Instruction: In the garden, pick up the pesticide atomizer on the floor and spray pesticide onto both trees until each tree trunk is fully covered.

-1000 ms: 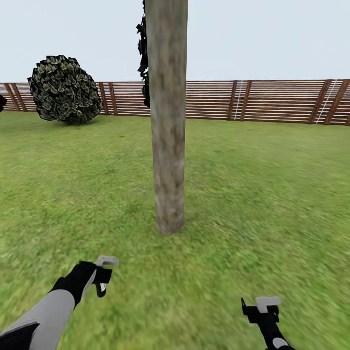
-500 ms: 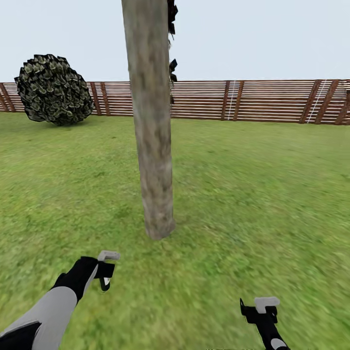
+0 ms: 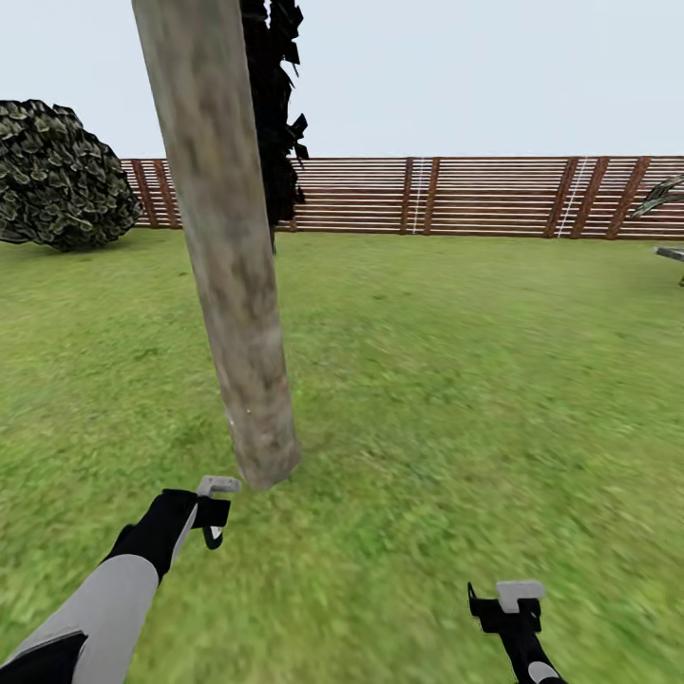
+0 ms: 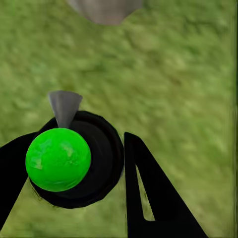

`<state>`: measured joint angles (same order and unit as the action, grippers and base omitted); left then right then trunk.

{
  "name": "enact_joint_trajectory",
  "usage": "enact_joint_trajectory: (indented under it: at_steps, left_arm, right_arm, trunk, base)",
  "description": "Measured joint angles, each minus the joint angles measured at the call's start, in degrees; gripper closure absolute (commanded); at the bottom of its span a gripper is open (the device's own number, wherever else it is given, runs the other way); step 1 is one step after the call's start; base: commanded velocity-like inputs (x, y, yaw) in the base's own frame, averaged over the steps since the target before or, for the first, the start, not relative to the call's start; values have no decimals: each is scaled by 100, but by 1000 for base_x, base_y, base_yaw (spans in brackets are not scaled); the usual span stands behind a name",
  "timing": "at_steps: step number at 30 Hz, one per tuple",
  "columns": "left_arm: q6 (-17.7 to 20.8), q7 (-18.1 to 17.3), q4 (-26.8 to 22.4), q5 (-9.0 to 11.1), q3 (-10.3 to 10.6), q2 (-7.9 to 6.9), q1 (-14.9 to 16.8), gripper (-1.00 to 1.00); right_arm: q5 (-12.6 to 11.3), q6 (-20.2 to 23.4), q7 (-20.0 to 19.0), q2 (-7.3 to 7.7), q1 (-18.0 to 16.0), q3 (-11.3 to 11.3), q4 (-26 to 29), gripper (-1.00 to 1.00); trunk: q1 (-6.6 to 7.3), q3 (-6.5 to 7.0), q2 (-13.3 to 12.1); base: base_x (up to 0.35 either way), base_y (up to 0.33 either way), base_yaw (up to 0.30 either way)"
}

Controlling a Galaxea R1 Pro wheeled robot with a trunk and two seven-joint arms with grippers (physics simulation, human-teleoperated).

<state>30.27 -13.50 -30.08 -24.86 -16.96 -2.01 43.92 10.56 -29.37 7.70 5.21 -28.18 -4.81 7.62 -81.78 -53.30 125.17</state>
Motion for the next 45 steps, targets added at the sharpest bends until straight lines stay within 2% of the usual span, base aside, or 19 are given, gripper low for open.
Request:
enact_joint_trajectory:
  at_steps: [7, 11, 12, 13, 16, 19, 21, 22, 23, 25, 27, 29, 33, 37, 40, 43, 45]
  left_arm:
    - [316, 1, -426, 3, -13, 1, -29, 100]
    - [615, -3, -473, 12, 20, 37, 10, 100]
    - [735, -4, -469, 70, 26, 144, 121, 100]
    - [829, -3, -446, 42, 25, 198, 233, 100]
    - [1030, -6, -420, 7, 21, 241, 456, 100]
    - [1083, -7, -378, -10, 19, 175, 484, 100]
    - [1090, -13, -371, -67, 13, -62, 454, 100]
    - [1094, -12, -364, -54, 16, -247, 442, 100]
    - [1087, -20, -362, -54, 18, -334, 428, 100]
    - [1091, -16, -353, 3, 15, -358, 351, 100]
    - [1080, 5, -344, 52, 12, -150, 142, 100]
    - [1059, 1, -331, 35, 11, -28, 80, 100]
    - [1022, 7, -312, 5, -9, 22, 25, 100]
    - [994, 58, -364, -23, -1, -32, 10, 100]
    - [986, 71, -358, -1, 35, 46, 7, 100]
    - [986, 75, -385, -5, 40, 212, 7, 100]
    - [984, 75, -409, -22, 40, 232, 7, 100]
  right_arm:
    - [4, 1, -8, -3, -1, 0, 0, -100]
    - [3, 2, -10, -6, -1, 0, 0, -100]
    - [5, 2, -10, -8, -1, -1, 0, -100]
    - [6, 2, -10, -9, -2, -1, 0, -100]
    - [4, 2, -10, -9, 0, -1, 0, -100]
    - [5, 2, -11, -9, -2, 0, 0, -100]
    - [3, 2, -11, -9, 0, 0, 0, -100]
    - [3, 2, -11, -9, 0, 0, 0, -100]
    - [6, 2, -11, -9, -2, 0, 0, -100]
    - [6, 2, -11, -9, -1, 0, -1, -100]
    - [7, 1, -10, -10, 0, -1, -5, -100]
    - [9, 2, -10, -25, 0, 1, -9, -100]
    - [23, 1, -3, -139, -1, 2, -9, -100]
    - [28, 0, 5, -156, -1, 0, -4, -100]
    - [32, 0, 8, -158, -1, 0, -3, -100]
    - [34, 1, 7, -162, 0, 0, -9, -100]
    - [35, 1, 7, -165, 0, 0, -9, -100]
  trunk:
    - [-3, 0, 0]
    - [-2, 0, 0]
    - [-1, 1, 0]
    - [-1, 1, 0]
    - [-1, 0, 0]
    - [-2, 0, 0]
    - [-2, 0, 0]
    - [-2, 0, 0]
    - [-2, 0, 0]
    - [-2, -1, 0]
    - [0, -1, 0]
    - [1, 0, 0]
    - [1, 0, 0]
    - [0, 0, 0]
    - [-3, 0, 0]
    - [-5, 0, 0]
    - [-5, 0, 0]
  base:
    - [-184, -128, 0]
    - [-17, -8, 0]
    - [-2, -1, 5]
    - [-1, -1, 30]
    - [-1, 0, 36]
    - [0, 0, 7]
    - [0, 0, 1]
    - [0, 0, 0]
    - [0, 0, 0]
    - [60, -29, 77]
    - [205, -108, 221]
    - [251, -133, 159]
    - [264, -151, 35]
    - [176, -210, 3]
    - [-106, -225, 95]
    - [-282, -100, 246]
    - [-300, -30, 249]
